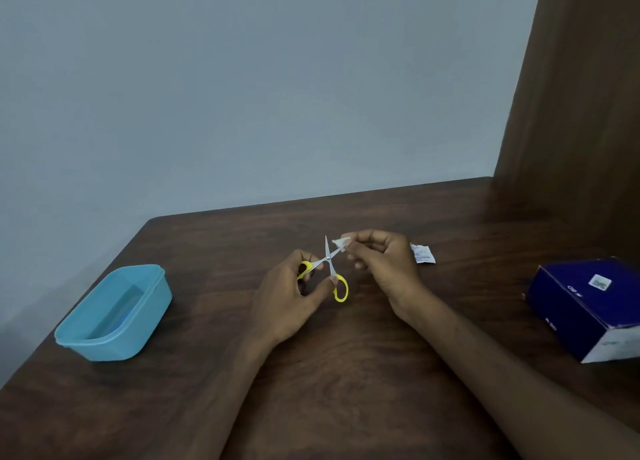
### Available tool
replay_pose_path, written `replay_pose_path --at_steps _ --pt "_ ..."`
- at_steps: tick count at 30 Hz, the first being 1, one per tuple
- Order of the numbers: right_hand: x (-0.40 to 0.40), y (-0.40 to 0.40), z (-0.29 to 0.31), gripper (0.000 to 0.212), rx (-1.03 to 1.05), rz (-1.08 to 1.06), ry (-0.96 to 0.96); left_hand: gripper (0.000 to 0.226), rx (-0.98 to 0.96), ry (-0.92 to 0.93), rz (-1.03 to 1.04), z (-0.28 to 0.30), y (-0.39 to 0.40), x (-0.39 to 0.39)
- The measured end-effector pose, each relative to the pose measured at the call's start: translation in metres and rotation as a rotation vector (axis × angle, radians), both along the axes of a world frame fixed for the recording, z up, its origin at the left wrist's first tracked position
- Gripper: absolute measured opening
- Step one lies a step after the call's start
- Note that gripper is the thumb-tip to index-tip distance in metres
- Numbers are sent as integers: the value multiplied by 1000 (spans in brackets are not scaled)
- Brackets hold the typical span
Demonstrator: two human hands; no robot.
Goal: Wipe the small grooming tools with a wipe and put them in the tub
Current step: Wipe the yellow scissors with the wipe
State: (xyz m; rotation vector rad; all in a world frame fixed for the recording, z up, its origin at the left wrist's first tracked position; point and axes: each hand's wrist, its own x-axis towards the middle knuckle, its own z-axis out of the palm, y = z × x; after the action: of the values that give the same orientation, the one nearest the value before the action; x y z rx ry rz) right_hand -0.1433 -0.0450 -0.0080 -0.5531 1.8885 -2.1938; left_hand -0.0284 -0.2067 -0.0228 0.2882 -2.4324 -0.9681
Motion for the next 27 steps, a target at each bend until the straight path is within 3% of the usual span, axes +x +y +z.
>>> replay_pose_path --at_steps 10,13,21,25,27 --pt "12 -2 11 26 -123 317 -235 25 61 20 -6 3 0 0" --pt "14 -2 10 17 -126 347 -194 35 37 -10 -11 3 0 1" --pt "8 -2 5 10 -110 152 -1 37 -20 -58 5 3 5 2" --pt "2 -2 9 11 -283 63 -85 31 13 -40 -6 4 4 1" --pt "-3 -2 2 9 -235 -18 -115 27 78 3 -24 4 4 0"
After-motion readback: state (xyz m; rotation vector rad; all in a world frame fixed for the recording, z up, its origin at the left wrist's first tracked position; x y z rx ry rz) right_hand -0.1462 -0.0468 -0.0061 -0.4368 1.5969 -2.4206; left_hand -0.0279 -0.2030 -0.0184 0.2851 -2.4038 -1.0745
